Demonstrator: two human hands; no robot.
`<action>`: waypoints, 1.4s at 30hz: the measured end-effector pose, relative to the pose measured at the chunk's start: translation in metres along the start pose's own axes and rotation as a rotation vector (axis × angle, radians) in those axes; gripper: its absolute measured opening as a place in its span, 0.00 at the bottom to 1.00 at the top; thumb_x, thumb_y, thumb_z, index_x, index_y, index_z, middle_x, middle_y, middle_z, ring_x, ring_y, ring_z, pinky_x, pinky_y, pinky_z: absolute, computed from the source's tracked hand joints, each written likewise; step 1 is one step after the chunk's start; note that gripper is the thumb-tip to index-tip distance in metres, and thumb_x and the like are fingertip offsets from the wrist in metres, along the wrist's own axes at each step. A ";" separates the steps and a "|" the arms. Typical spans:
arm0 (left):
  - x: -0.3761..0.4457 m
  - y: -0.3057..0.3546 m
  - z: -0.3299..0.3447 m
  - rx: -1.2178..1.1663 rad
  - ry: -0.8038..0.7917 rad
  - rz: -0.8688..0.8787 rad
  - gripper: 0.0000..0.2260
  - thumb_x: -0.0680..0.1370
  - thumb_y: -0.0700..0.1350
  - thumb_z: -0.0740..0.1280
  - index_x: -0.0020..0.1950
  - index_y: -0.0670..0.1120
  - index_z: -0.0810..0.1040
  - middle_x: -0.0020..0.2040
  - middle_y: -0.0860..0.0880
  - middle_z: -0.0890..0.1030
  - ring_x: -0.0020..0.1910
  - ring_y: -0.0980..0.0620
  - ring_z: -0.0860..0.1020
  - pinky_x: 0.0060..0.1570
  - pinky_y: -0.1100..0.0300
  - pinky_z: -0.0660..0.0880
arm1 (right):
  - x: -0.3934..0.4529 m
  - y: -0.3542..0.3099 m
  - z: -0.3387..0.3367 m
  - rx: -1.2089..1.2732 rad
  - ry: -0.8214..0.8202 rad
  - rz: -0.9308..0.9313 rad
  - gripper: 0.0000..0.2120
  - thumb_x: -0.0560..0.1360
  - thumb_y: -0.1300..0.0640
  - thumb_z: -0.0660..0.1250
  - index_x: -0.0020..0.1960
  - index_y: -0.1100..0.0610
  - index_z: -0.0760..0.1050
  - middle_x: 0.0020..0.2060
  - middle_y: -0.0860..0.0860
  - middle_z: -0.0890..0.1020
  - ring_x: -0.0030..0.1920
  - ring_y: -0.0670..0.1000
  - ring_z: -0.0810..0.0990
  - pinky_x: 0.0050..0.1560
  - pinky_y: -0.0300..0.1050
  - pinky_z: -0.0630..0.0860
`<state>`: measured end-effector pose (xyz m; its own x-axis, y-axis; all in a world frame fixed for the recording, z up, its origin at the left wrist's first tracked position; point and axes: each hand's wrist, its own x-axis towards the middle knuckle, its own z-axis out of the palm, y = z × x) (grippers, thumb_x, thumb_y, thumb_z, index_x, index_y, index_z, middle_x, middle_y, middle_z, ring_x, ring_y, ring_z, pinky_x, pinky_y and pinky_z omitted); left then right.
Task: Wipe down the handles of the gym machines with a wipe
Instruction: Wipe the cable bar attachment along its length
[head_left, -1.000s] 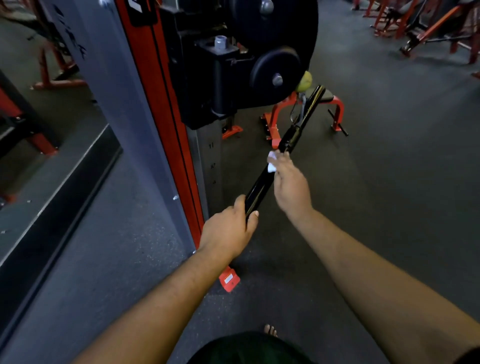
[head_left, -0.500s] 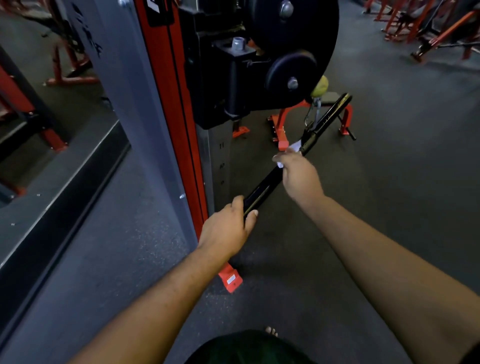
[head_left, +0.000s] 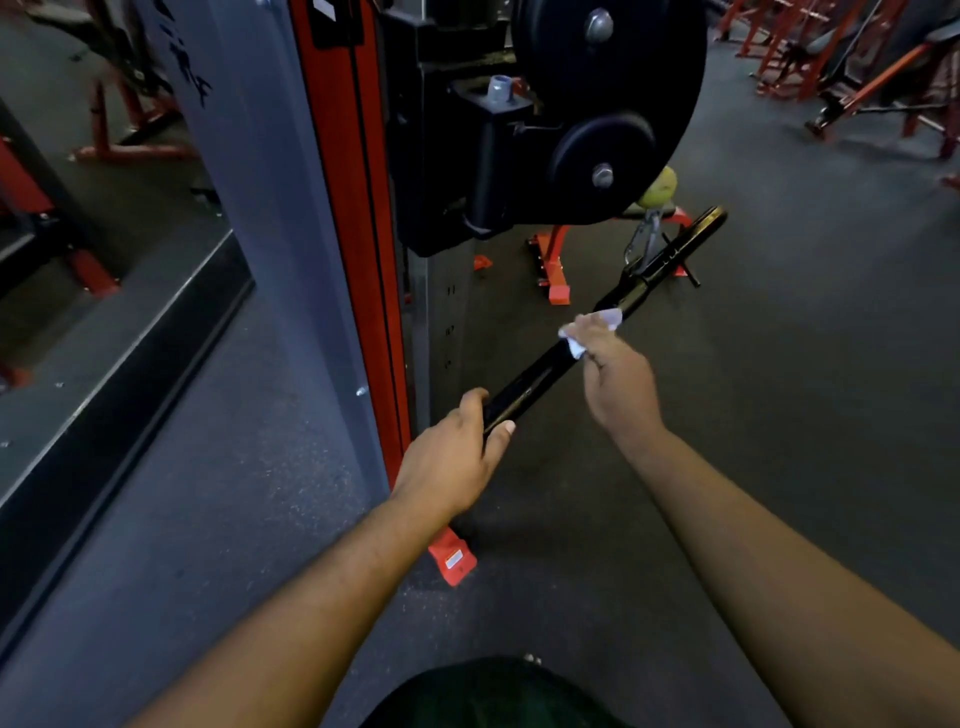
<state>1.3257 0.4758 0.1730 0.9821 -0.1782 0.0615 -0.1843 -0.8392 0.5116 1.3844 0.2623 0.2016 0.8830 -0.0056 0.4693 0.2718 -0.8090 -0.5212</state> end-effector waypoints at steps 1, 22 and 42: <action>0.000 0.001 -0.001 -0.023 -0.014 0.004 0.23 0.85 0.62 0.53 0.76 0.52 0.60 0.60 0.47 0.81 0.48 0.48 0.81 0.44 0.48 0.81 | -0.006 0.000 0.010 -0.010 -0.034 -0.026 0.23 0.76 0.74 0.60 0.67 0.60 0.79 0.69 0.56 0.77 0.73 0.55 0.72 0.76 0.53 0.66; -0.014 -0.001 0.007 -0.313 0.013 -0.004 0.27 0.83 0.65 0.47 0.72 0.54 0.71 0.63 0.45 0.82 0.61 0.41 0.79 0.53 0.48 0.76 | -0.075 -0.061 0.040 0.354 0.194 0.315 0.21 0.80 0.66 0.59 0.67 0.51 0.79 0.51 0.50 0.86 0.48 0.40 0.83 0.52 0.34 0.76; -0.003 0.068 0.153 -0.416 -0.254 -0.131 0.29 0.77 0.60 0.73 0.75 0.51 0.72 0.58 0.50 0.77 0.53 0.57 0.78 0.52 0.64 0.74 | -0.152 0.114 -0.008 0.723 -0.046 0.672 0.05 0.79 0.61 0.70 0.49 0.52 0.82 0.47 0.46 0.87 0.50 0.45 0.85 0.53 0.42 0.79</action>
<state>1.3039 0.3405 0.0768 0.9457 -0.2479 -0.2100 0.0218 -0.5966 0.8023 1.2785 0.1663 0.0761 0.9493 -0.2968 -0.1039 -0.1367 -0.0921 -0.9863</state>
